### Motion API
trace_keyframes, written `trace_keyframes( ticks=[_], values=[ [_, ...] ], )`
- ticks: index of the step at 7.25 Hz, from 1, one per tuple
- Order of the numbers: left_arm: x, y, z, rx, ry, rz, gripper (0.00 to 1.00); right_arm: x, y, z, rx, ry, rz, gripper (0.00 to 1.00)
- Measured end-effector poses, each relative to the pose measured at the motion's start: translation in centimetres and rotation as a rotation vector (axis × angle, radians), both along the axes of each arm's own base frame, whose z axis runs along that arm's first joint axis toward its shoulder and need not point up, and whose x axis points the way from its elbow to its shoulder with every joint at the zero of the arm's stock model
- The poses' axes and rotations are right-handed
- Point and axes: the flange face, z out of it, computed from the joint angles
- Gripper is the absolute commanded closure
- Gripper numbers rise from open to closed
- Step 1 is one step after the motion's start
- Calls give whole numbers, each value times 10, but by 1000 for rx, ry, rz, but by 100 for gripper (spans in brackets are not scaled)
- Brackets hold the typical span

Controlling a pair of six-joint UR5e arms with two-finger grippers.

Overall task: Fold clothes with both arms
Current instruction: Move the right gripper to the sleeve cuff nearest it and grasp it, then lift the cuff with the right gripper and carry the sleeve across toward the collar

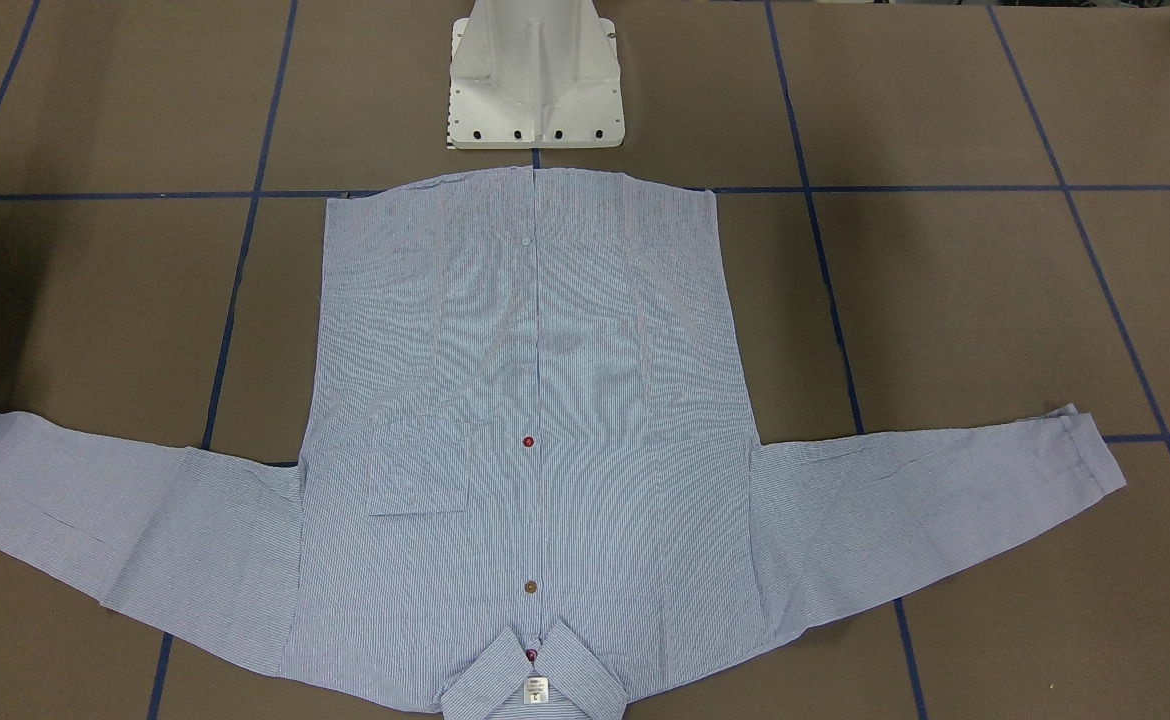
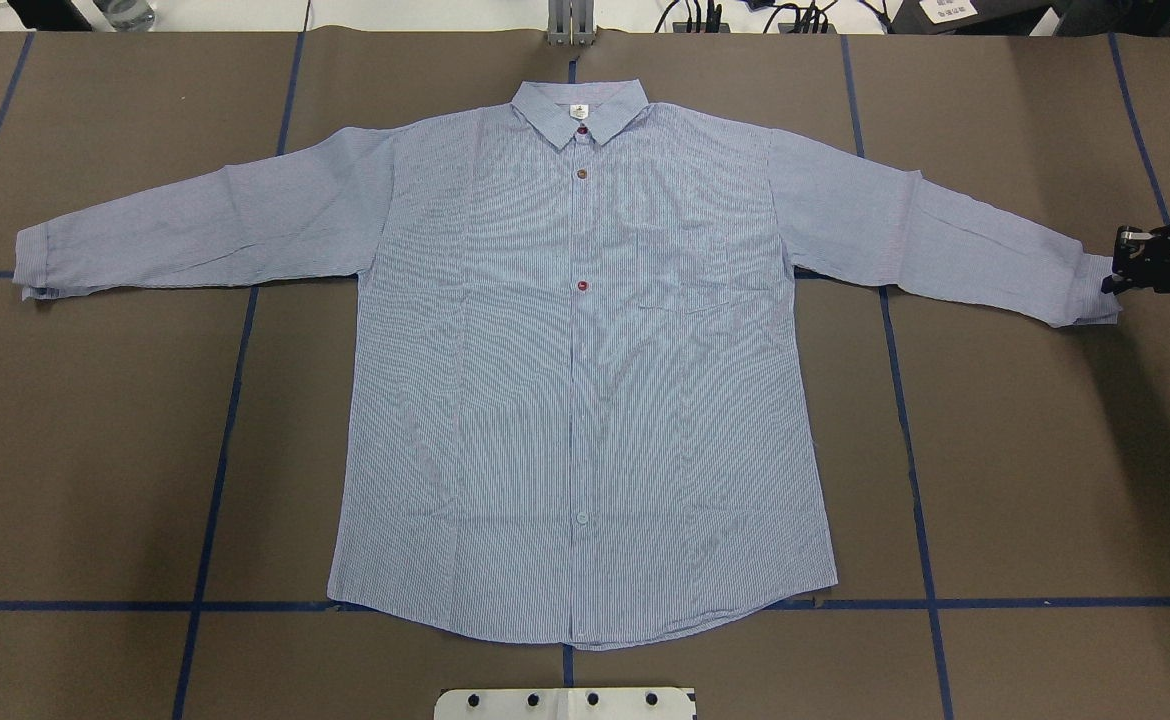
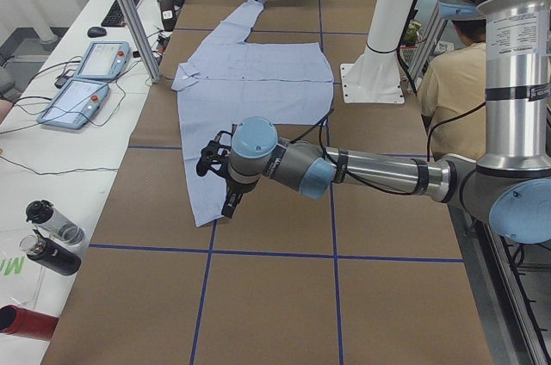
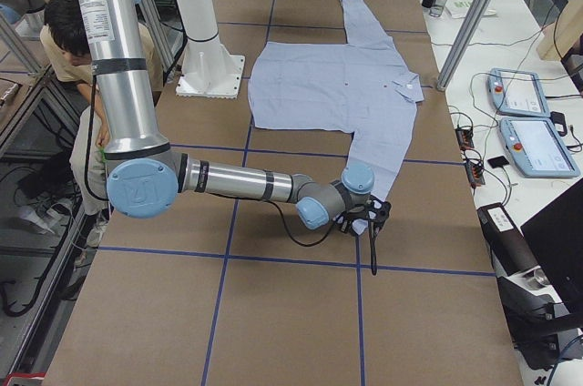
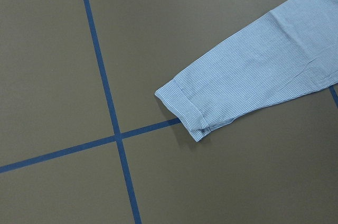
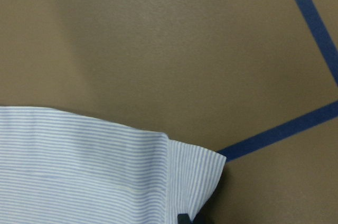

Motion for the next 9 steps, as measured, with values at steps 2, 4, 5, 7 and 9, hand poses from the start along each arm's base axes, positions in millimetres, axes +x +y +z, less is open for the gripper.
trace_keyframes(
  ticks=[2,4,5,7,9],
  values=[
    [0,0,-2,4,0,0,0,3,-3,-48,69,-30,8,100],
    [0,0,-4,8,1,0,0,-16,-20,-132,88,-39,-1,100],
    [0,0,-7,13,1,0,0,-42,-33,-188,70,-47,-1,100],
    [0,1,-10,20,0,0,0,-114,-45,-285,25,-80,26,100],
    [0,1,-11,23,1,1,0,-204,-37,-373,2,-112,84,100]
  ],
)
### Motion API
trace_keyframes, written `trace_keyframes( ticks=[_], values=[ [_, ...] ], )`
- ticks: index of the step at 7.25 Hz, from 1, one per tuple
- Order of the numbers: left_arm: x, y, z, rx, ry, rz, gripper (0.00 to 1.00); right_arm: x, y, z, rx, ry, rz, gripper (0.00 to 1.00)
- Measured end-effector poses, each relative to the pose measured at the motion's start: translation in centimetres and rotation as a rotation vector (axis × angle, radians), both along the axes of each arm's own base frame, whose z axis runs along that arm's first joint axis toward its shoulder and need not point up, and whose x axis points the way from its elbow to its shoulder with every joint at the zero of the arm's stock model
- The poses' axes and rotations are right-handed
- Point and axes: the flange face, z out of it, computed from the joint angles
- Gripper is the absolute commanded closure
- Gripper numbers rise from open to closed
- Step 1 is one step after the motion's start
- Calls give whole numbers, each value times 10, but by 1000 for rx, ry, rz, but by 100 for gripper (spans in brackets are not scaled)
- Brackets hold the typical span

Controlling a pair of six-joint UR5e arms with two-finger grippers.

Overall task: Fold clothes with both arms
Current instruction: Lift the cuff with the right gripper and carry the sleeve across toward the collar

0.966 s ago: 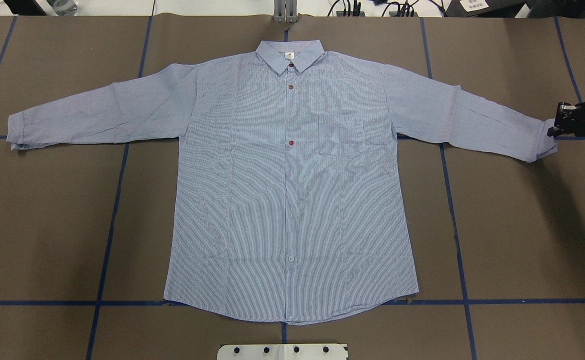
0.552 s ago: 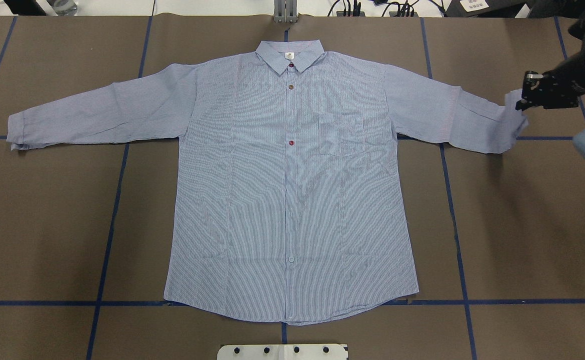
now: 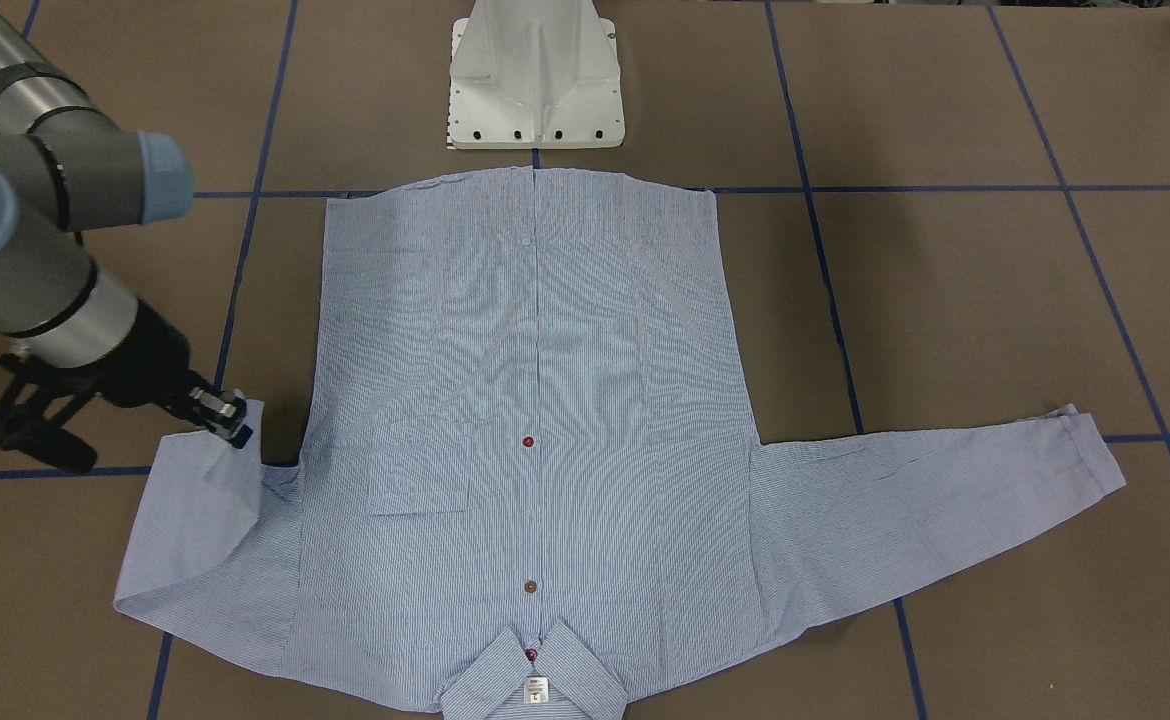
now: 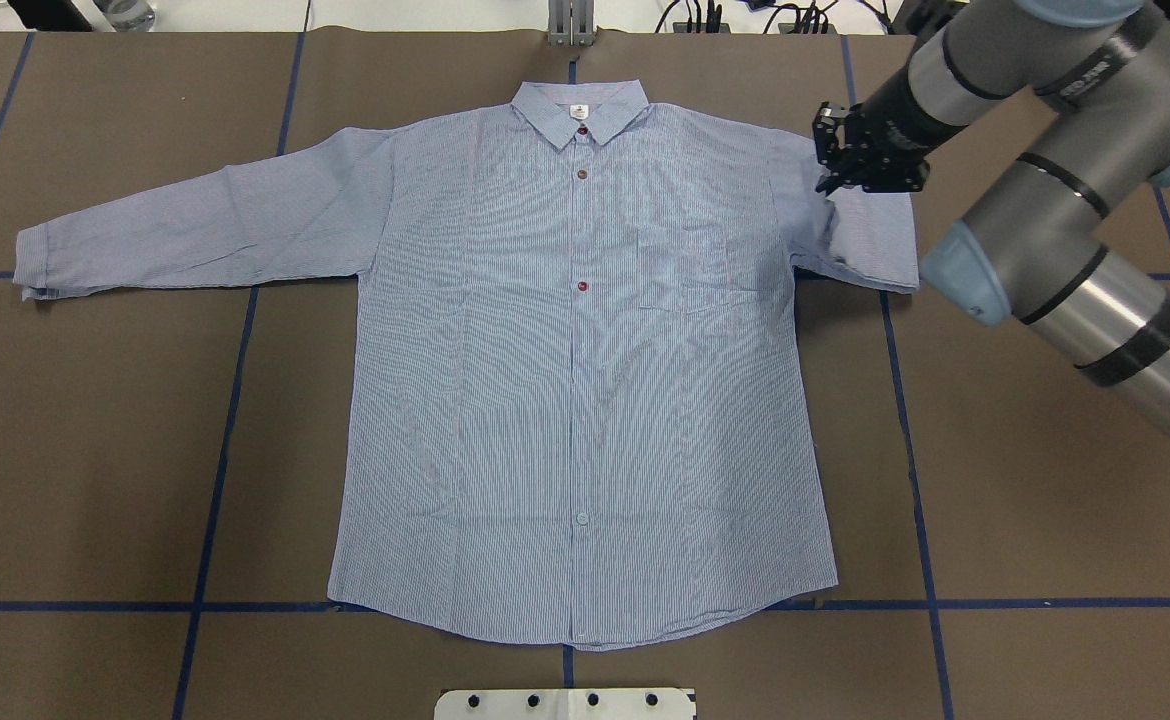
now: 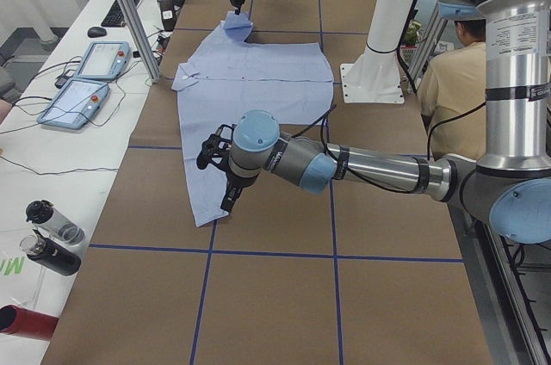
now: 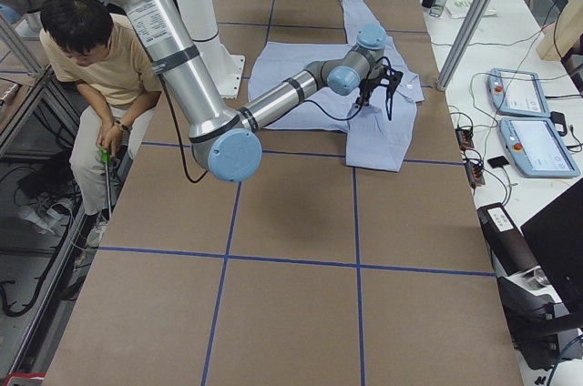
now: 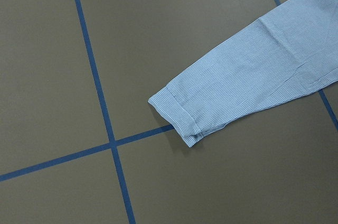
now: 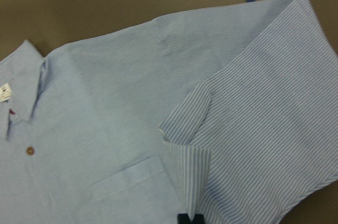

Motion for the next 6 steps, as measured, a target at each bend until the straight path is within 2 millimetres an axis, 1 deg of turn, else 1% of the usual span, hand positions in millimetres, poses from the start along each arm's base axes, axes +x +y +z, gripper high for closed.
trace_keyframes(
  ticks=[1,2,4,5,6],
  values=[
    [0,0,0,0,0,0,0,-33,7,-34,-1,-18,22,100],
    [0,0,0,1,0,0,0,-57,10,-59,3,-29,43,100],
    [0,0,0,1,0,1,0,-103,9,-103,33,-34,73,100],
    [0,0,0,1,-1,1,0,-123,7,-123,42,-35,75,100],
    [0,0,0,1,-1,1,0,-140,6,-138,51,-34,75,100]
  ],
)
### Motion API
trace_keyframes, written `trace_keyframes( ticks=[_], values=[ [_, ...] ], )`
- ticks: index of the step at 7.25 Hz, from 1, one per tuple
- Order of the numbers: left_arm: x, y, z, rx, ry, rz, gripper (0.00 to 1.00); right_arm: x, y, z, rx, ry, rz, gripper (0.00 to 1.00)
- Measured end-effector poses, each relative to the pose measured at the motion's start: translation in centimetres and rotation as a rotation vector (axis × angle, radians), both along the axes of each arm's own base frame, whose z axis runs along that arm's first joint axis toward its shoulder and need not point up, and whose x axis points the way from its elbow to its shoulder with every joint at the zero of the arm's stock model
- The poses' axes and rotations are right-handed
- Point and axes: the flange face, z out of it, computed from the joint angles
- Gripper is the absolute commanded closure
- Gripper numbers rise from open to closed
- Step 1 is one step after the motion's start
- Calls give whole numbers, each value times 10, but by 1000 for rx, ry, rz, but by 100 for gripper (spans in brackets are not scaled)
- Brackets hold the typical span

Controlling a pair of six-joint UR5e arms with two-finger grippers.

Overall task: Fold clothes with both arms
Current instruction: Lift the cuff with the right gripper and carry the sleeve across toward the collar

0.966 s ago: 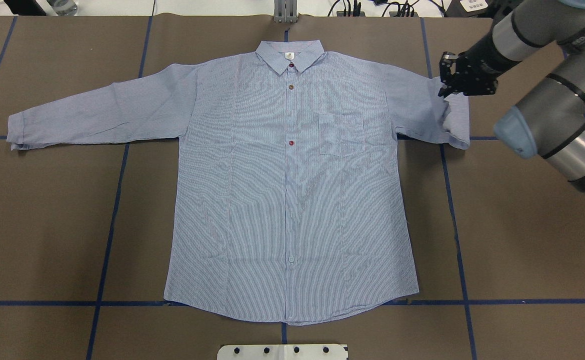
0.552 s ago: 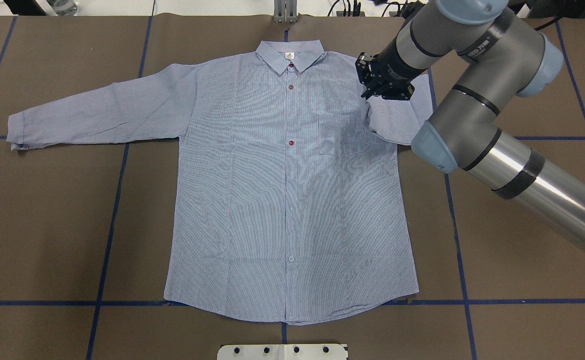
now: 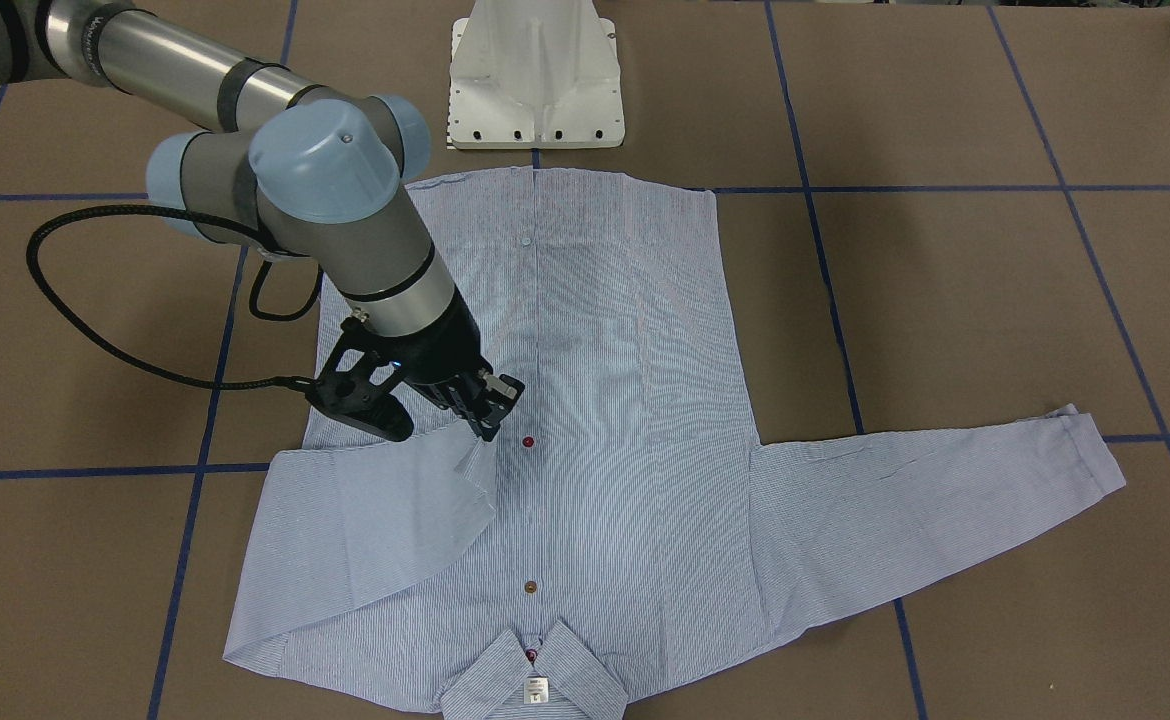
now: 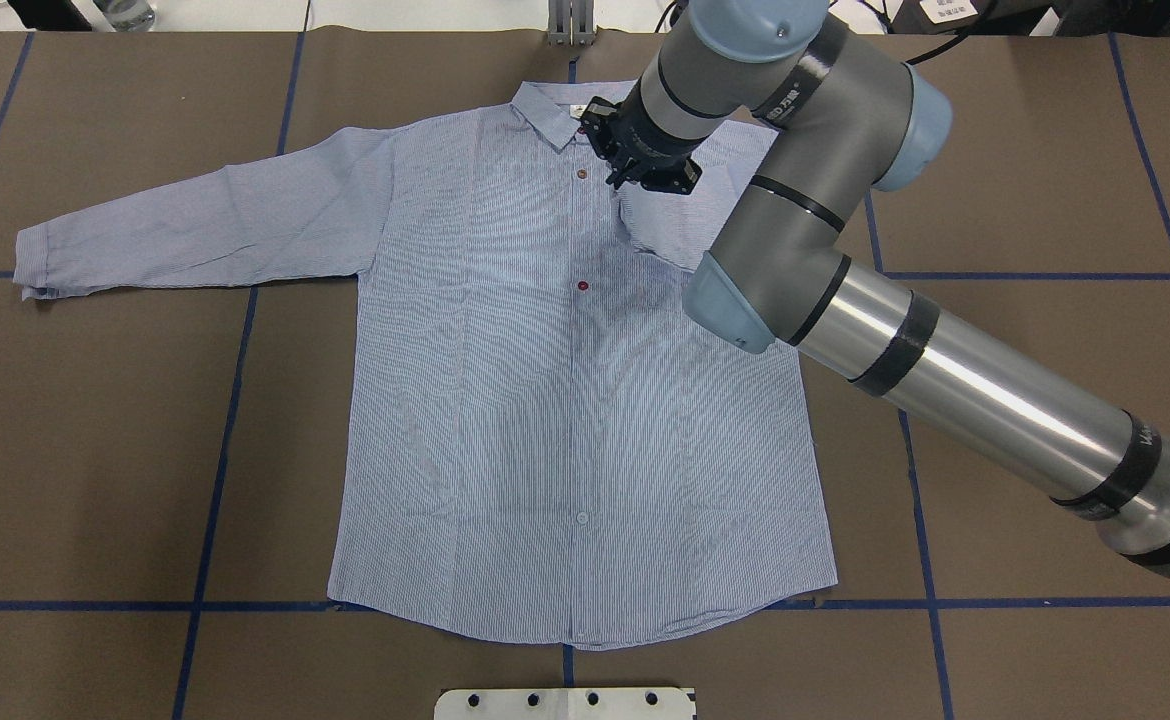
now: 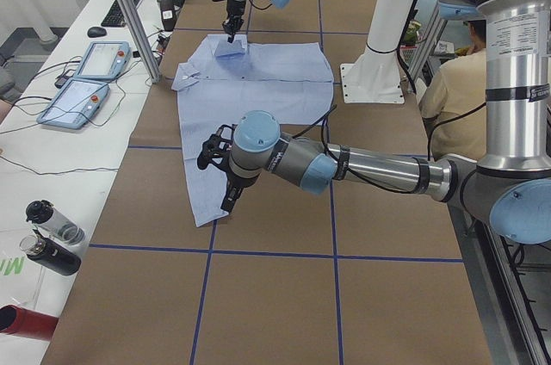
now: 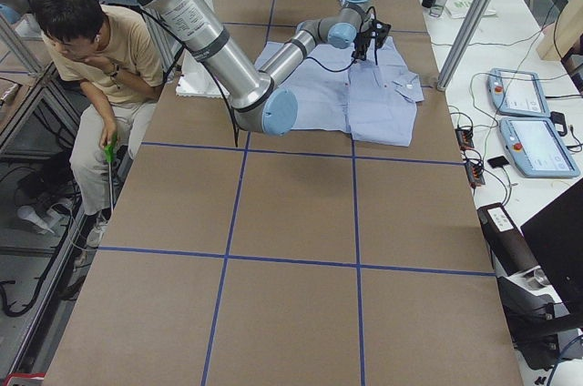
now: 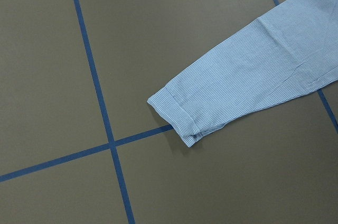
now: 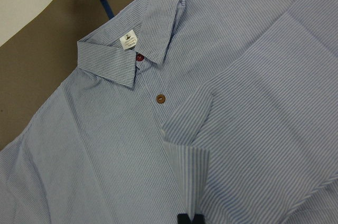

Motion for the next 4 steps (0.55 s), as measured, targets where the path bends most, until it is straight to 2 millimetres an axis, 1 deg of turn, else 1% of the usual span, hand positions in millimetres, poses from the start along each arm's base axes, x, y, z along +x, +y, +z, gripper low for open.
trace_keyframes(
  ticks=[2,3,4],
  values=[
    [0,0,0,0,0,0,0,-27,3,-24,18,5,-1,100],
    [0,0,1,-1,0,0,0,-38,3,-32,23,10,-1,100],
    [0,0,1,-2,0,0,0,-44,4,-37,27,12,-1,100]
  ],
)
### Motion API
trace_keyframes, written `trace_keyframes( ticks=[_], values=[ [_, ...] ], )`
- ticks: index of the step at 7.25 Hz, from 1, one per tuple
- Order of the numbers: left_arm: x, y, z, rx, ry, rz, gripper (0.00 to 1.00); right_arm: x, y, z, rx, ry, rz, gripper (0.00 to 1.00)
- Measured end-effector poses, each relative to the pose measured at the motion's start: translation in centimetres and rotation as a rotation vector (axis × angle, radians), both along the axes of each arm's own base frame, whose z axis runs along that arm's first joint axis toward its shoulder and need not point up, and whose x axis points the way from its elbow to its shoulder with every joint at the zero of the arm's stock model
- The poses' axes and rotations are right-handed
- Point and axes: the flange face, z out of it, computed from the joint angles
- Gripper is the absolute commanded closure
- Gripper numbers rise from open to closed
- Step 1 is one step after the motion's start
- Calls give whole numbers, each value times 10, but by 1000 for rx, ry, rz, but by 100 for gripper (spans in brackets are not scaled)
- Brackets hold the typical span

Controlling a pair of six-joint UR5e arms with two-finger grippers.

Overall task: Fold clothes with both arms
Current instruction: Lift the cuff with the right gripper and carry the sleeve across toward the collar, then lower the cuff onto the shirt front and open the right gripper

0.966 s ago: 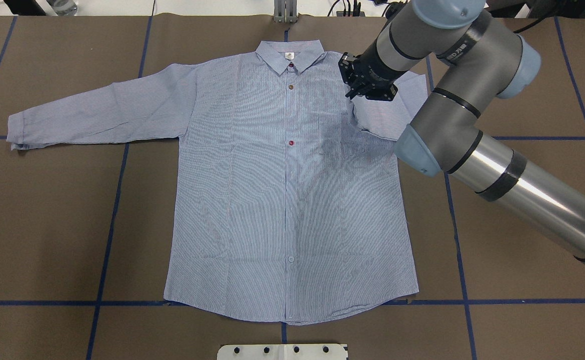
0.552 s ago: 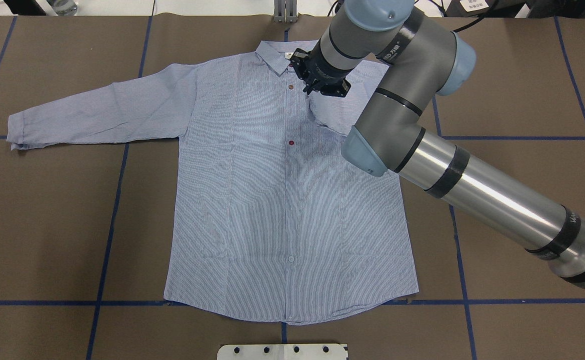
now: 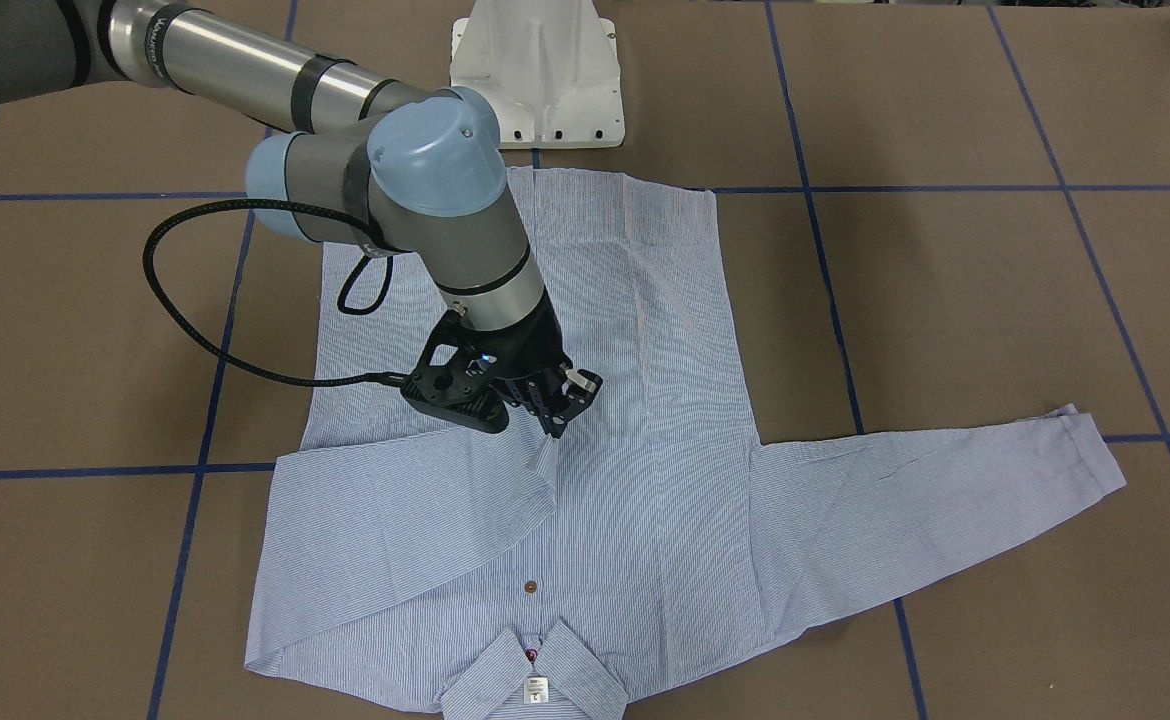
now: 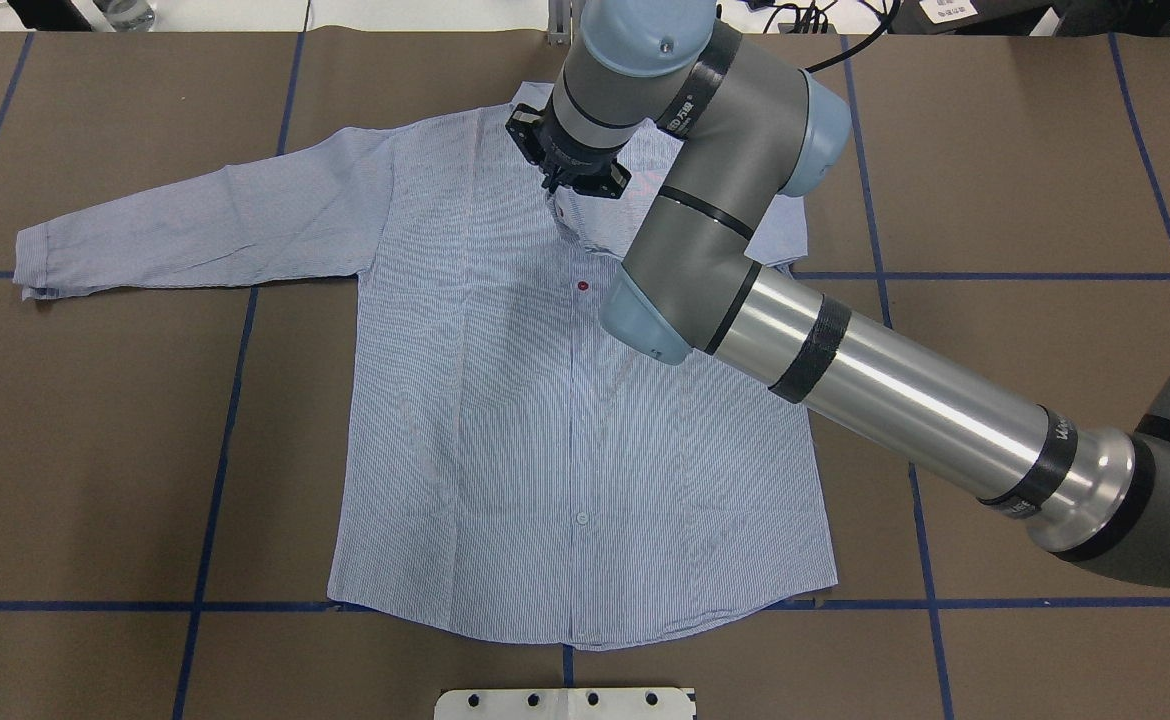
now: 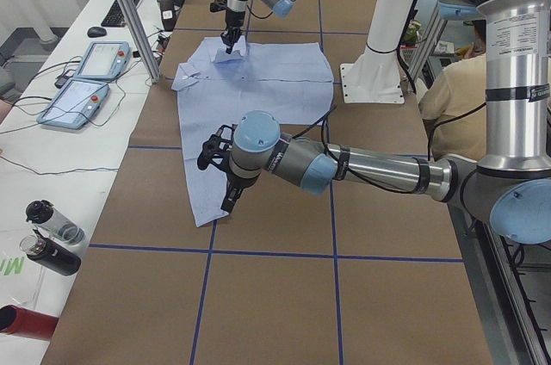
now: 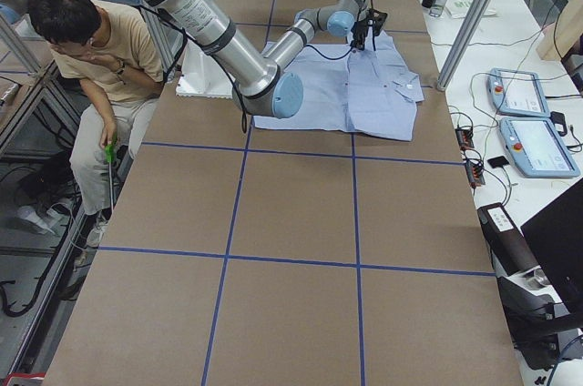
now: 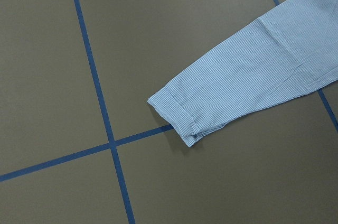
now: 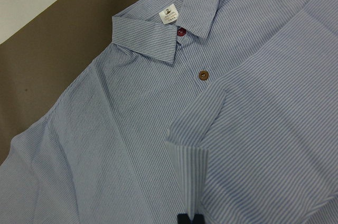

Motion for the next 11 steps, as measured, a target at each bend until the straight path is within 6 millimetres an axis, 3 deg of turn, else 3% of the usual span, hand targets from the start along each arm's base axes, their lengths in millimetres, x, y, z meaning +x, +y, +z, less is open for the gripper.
trace_keyframes(
  ticks=[6,11],
  values=[
    [0,0,0,-1,1,0,0,-33,-9,-10,6,-70,60,100],
    [-1,0,-1,1,2,-1,0,-44,-17,-21,14,-83,97,100]
  ],
)
